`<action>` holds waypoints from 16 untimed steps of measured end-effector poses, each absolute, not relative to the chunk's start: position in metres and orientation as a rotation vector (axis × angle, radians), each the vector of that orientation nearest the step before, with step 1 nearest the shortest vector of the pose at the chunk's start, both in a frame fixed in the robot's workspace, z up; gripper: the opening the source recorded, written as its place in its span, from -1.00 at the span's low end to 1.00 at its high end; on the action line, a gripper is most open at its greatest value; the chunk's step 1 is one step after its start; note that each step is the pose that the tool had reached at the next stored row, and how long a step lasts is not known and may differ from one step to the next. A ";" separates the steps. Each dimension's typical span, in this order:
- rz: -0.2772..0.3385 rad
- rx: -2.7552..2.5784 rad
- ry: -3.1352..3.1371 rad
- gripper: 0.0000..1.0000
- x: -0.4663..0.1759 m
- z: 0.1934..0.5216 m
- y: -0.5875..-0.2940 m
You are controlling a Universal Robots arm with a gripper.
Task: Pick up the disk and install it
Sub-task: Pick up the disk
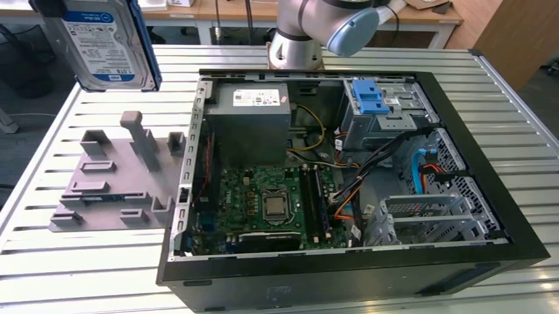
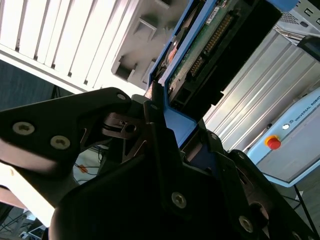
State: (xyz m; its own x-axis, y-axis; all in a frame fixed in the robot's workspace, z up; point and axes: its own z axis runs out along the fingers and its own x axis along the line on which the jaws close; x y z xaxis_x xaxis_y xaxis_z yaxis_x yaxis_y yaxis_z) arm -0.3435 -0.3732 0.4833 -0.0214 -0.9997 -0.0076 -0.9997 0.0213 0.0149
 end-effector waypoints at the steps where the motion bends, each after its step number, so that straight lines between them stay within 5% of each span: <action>1: -0.026 2.194 -2.241 -0.27 -0.342 0.483 -0.374; 16: -0.035 2.190 -2.237 -0.27 -0.316 0.483 -0.382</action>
